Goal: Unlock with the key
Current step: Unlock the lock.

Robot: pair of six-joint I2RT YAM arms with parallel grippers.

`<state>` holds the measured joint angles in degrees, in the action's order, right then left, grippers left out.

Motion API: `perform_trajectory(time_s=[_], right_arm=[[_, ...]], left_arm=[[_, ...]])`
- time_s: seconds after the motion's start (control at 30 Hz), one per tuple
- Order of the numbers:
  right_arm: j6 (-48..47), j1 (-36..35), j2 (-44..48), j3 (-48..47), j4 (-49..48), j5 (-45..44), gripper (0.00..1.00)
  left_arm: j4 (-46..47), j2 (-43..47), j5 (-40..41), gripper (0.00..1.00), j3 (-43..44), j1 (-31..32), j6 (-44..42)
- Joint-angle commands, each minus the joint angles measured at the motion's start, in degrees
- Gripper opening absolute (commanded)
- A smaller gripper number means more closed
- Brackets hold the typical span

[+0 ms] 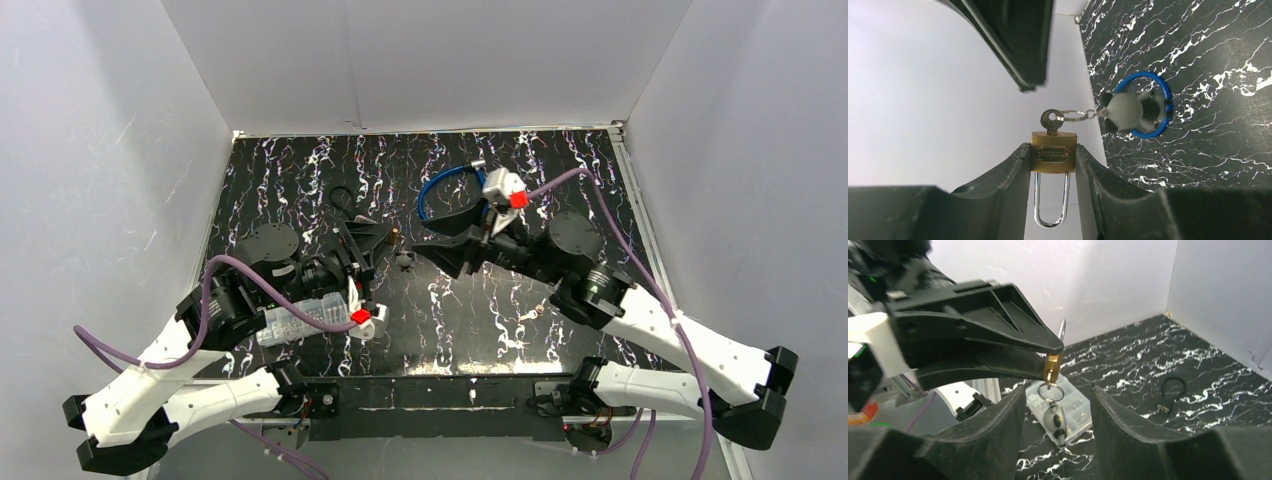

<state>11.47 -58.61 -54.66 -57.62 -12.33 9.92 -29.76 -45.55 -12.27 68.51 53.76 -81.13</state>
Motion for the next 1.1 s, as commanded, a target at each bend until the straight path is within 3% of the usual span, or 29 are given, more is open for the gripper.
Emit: perform_trajectory(time_s=[0.0,0.3,0.5,0.6,0.77,0.87,0.97,1.07], right_arm=[[-2.1,0.0,-3.0,-5.0,0.5,2.6,0.54],[-1.4,0.0,-5.9,-7.1,-0.1,4.5,0.39],[-0.7,0.0,-6.6,-7.1,0.1,4.4,0.15],[-0.3,0.1,-6.9,-6.9,0.7,4.5,0.16],[-0.2,0.1,-6.9,-6.8,1.0,5.0,0.26],[-0.3,0.1,-7.2,-7.2,1.1,5.0,0.2],[0.2,0.0,-7.8,-7.8,1.3,5.1,0.04],[1.1,0.1,-8.4,-8.0,1.3,5.3,0.01]], left_arm=[[0.2,0.2,-1.0,0.0,2.3,0.1,-2.6],[-0.2,0.7,-1.1,0.0,2.2,0.2,-4.6],[-0.1,0.8,-1.2,0.0,1.8,0.1,-5.2],[0.2,0.7,-1.2,0.0,1.6,0.2,-5.5],[0.3,0.7,-1.3,0.0,1.1,0.1,-5.9],[0.5,0.9,-1.3,0.0,1.0,0.1,-6.1],[0.6,1.0,-1.3,0.0,0.9,0.1,-6.5],[1.4,1.1,-1.3,0.0,0.6,0.1,-7.0]])
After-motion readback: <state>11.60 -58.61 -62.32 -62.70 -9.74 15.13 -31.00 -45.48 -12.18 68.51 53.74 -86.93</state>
